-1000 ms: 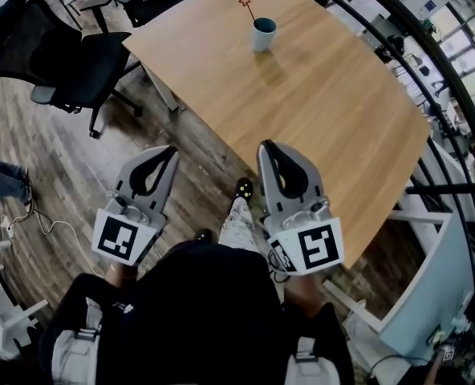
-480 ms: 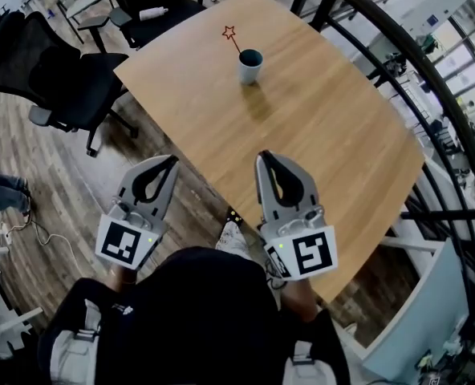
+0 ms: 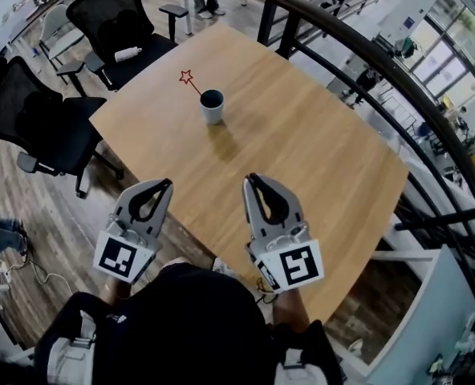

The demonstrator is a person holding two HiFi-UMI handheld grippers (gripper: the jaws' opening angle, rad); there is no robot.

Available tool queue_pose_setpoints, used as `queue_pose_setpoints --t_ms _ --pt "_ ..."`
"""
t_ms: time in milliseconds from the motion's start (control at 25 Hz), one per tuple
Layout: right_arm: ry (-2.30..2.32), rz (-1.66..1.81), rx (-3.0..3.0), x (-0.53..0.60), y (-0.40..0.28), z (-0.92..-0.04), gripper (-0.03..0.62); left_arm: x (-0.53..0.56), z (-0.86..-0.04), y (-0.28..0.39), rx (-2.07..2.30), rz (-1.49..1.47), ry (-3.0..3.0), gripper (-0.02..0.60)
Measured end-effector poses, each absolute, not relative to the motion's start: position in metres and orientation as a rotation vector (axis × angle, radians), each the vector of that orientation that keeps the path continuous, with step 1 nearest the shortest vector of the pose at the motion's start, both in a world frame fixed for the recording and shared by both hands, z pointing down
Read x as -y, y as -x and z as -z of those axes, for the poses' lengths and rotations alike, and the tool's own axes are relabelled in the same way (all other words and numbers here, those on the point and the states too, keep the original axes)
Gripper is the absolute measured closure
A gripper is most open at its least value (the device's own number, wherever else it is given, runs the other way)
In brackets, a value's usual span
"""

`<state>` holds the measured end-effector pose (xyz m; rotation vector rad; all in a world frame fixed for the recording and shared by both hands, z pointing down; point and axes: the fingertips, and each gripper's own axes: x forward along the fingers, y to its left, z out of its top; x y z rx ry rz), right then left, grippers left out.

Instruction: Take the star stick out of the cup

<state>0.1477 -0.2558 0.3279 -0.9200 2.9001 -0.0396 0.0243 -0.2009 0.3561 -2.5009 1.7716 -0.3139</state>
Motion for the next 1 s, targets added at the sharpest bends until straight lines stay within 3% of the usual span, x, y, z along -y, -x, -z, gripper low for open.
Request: queue_pose_setpoints --t_ms 280,1000 --pt "0.987 0.05 -2.975 0.285 -0.126 -0.355 0.571 0.229 -0.368 0.005 -1.751 0.337 2.555 0.56" --pt "1.304 0.023 -2.95 0.386 0.05 -0.371 0.571 0.368 -0.369 0.152 -1.438 0.234 2.753 0.56"
